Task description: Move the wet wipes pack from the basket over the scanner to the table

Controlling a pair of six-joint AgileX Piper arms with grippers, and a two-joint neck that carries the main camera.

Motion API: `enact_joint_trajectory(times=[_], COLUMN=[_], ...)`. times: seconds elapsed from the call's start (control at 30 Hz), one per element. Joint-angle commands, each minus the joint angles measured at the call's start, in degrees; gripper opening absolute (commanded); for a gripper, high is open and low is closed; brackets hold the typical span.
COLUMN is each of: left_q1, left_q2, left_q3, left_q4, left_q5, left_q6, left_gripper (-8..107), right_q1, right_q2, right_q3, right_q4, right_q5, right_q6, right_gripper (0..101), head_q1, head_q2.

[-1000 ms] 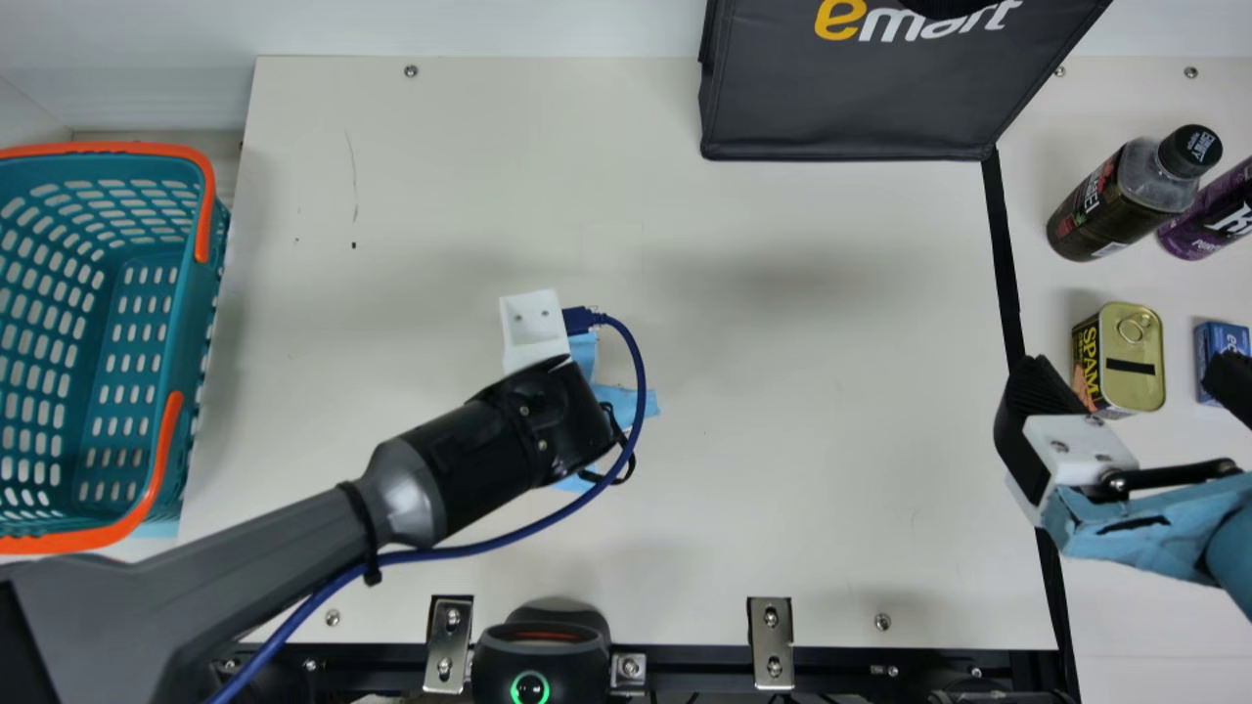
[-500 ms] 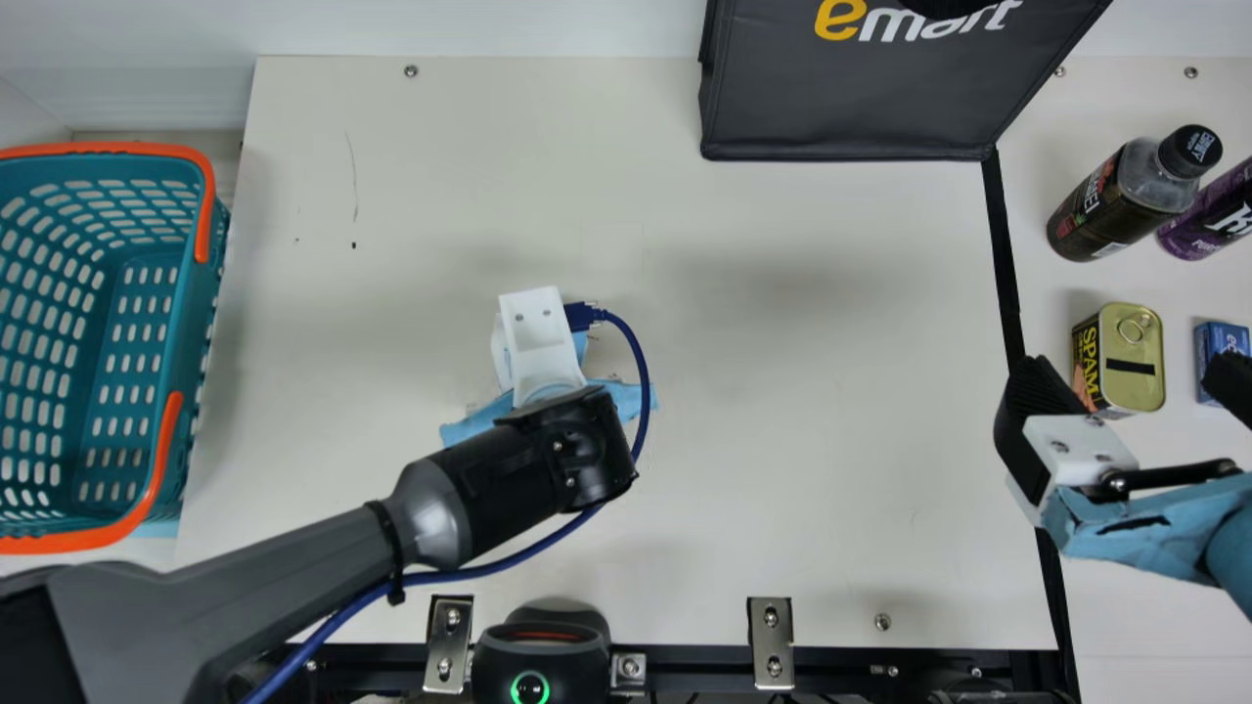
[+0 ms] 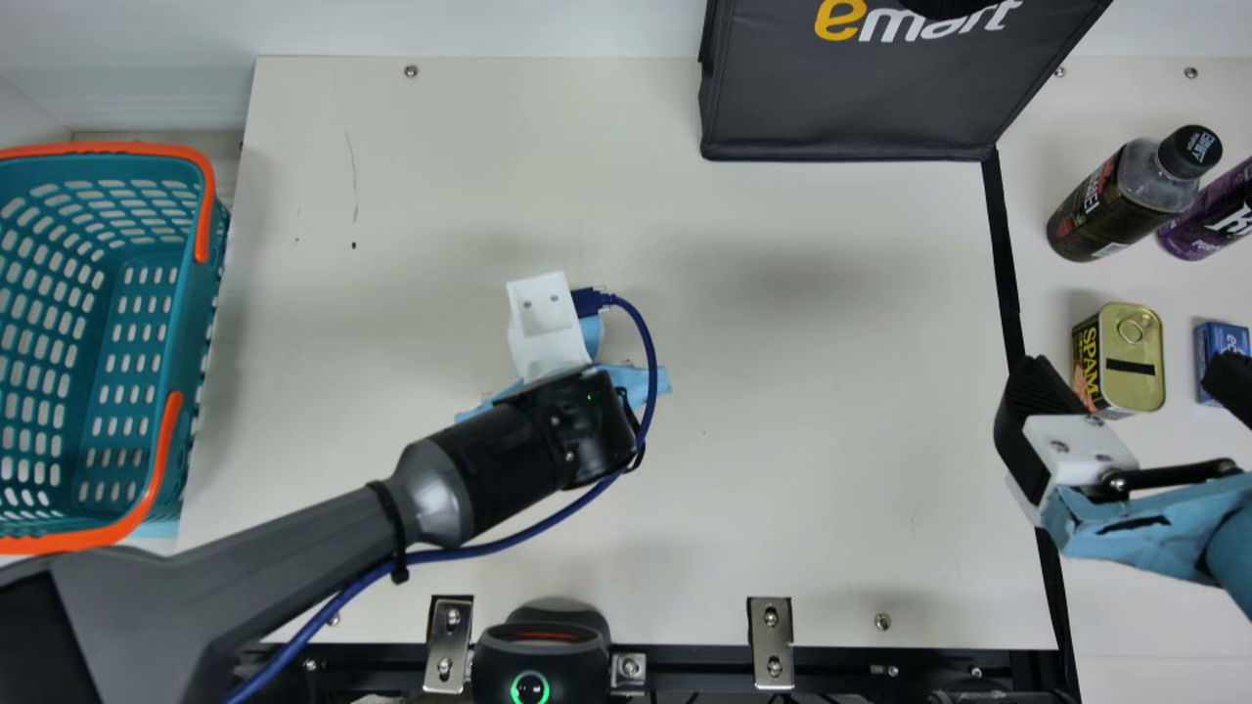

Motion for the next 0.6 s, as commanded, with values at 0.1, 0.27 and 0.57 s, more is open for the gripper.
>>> enact_joint_trajectory(times=[0.1,0.27,0.57], left_q1=[1.2,2.1,2.3], left_q2=[1.0,4.0,11.2], left_q3=[-4.5,-11.0,-22.6], left_q4=[-4.5,-8.9,-14.2], left_q5=[-0.2,1.2,5.2], left_q6=[3.7,6.8,8.6], left_gripper=[-8,-8,-8], right_q1=[0.0,0.0,0.0], right_q2=[0.0,0.0,0.0], right_q3=[0.0,0.0,0.0], right_q4=[0.0,0.0,0.0], right_q5=[0.0,0.0,0.0], right_q6=[0.0,0.0,0.0], right_gripper=[95,95,95], head_q1=[-1.7,-1.7,-1.7], head_q2=[0.0,0.0,0.0])
